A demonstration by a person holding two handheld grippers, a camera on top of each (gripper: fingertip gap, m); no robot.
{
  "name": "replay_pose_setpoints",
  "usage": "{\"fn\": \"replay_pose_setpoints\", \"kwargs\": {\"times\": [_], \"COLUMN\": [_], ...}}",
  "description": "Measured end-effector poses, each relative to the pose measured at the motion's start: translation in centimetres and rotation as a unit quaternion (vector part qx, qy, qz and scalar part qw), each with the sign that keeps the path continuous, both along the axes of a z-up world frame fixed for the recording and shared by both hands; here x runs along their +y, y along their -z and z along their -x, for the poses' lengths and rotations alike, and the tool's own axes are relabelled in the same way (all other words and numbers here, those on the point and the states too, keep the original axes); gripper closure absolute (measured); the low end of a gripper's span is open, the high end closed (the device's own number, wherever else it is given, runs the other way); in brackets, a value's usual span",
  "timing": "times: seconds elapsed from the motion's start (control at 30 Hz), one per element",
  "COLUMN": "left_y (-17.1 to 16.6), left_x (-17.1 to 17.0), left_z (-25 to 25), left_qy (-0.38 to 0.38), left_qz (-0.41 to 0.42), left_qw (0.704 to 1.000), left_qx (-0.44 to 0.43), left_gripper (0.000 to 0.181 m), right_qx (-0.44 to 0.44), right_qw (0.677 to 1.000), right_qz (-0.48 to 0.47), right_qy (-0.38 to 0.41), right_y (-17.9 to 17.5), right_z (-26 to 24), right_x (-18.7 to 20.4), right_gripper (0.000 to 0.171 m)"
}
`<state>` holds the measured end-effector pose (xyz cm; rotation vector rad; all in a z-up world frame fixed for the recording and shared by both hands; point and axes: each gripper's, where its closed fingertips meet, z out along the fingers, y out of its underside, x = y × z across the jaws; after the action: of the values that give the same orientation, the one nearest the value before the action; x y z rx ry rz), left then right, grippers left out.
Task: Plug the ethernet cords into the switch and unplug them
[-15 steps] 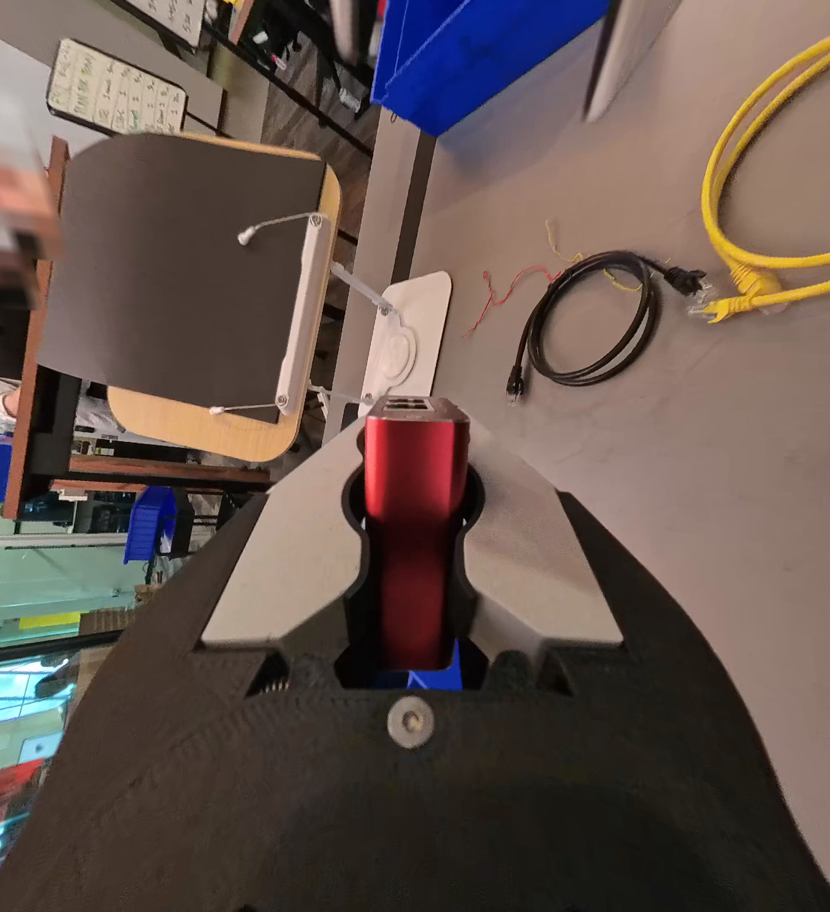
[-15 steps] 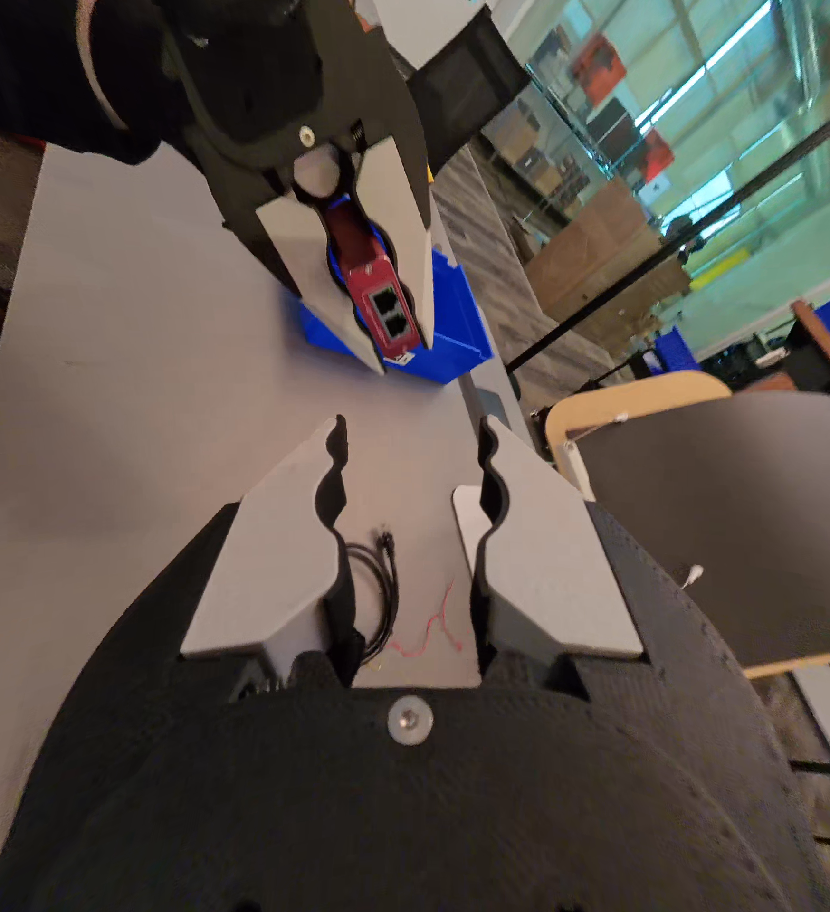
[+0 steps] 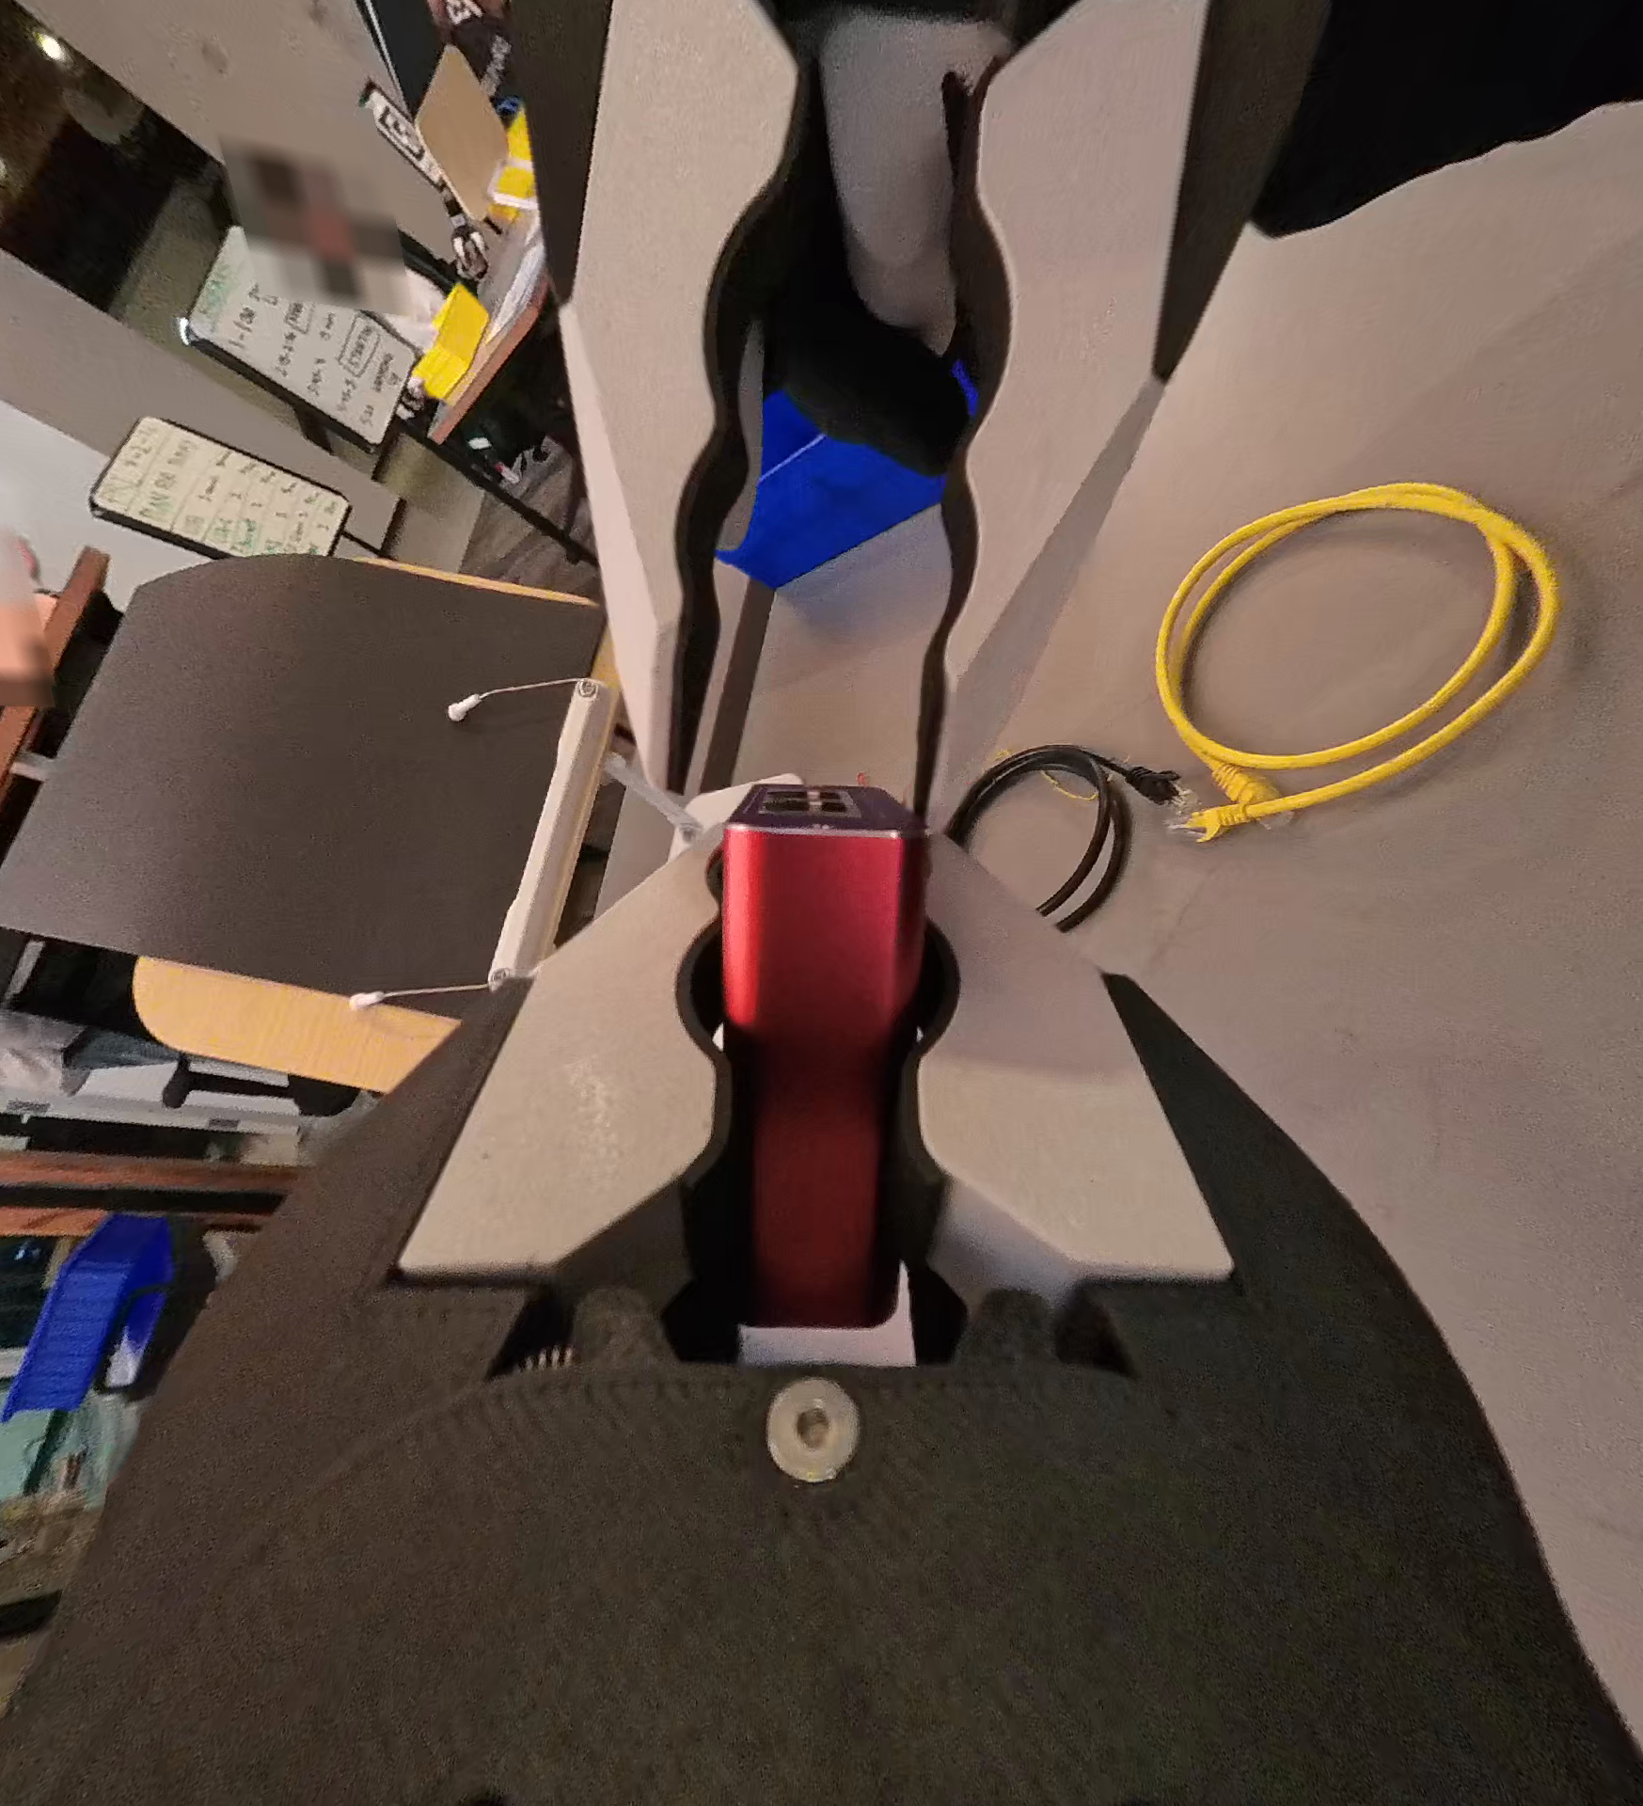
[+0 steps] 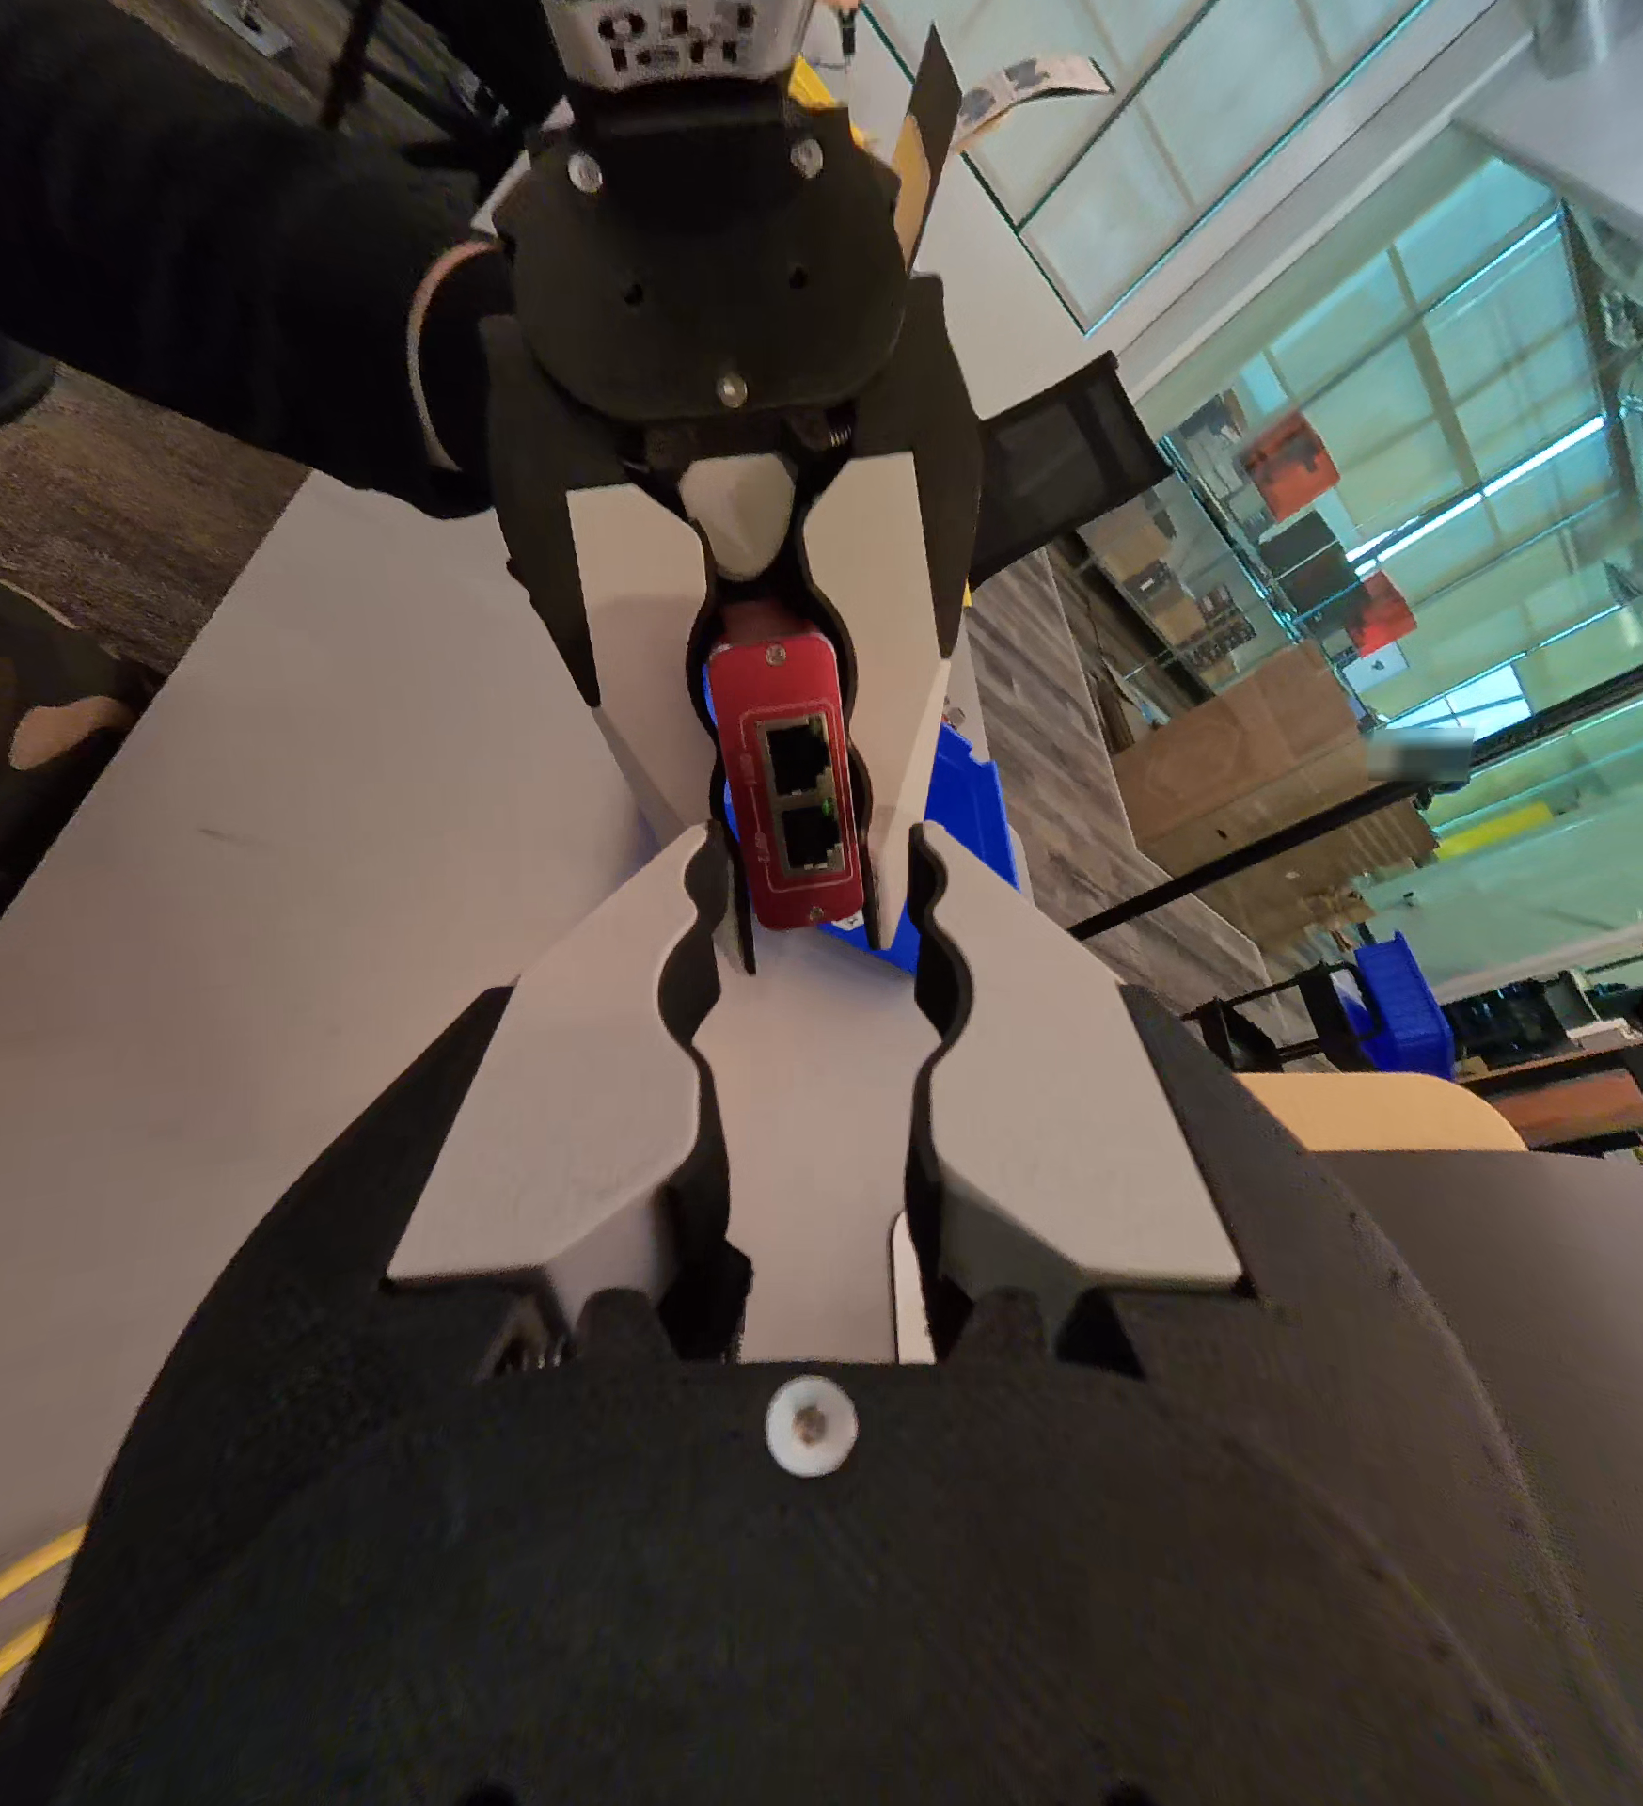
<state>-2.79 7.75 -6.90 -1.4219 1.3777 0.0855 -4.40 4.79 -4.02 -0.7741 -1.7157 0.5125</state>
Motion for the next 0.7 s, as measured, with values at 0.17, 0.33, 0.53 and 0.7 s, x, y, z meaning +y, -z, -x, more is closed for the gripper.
{"fn": "replay_pose_setpoints", "kwargs": {"times": [0.17,0.33,0.53,0.7], "left_y": [1.3,2.2,0.4,-0.4], "left_x": [0.6,0.9,1.2,1.4], "left_z": [-0.1,0.1,0.0,1.0], "left_qy": [-0.017,-0.025,-0.050,-0.062], "left_qz": [0.003,0.003,-0.006,-0.015], "left_qw": [0.999,0.998,0.999,0.998], "left_qx": [0.034,0.059,0.019,0.013], "left_gripper": [0.156,0.156,0.130,0.129], "right_qx": [-0.029,-0.044,-0.030,-0.026], "right_qw": [0.999,0.998,0.999,0.999], "right_qz": [-0.028,-0.036,0.005,0.003], "right_qy": [0.005,0.001,0.008,0.037], "right_y": [0.5,1.6,0.6,0.2], "right_z": [0.7,0.9,-0.5,-2.4], "right_x": [-0.9,-0.9,-0.6,0.6], "right_gripper": [0.140,0.149,0.149,0.149]}}
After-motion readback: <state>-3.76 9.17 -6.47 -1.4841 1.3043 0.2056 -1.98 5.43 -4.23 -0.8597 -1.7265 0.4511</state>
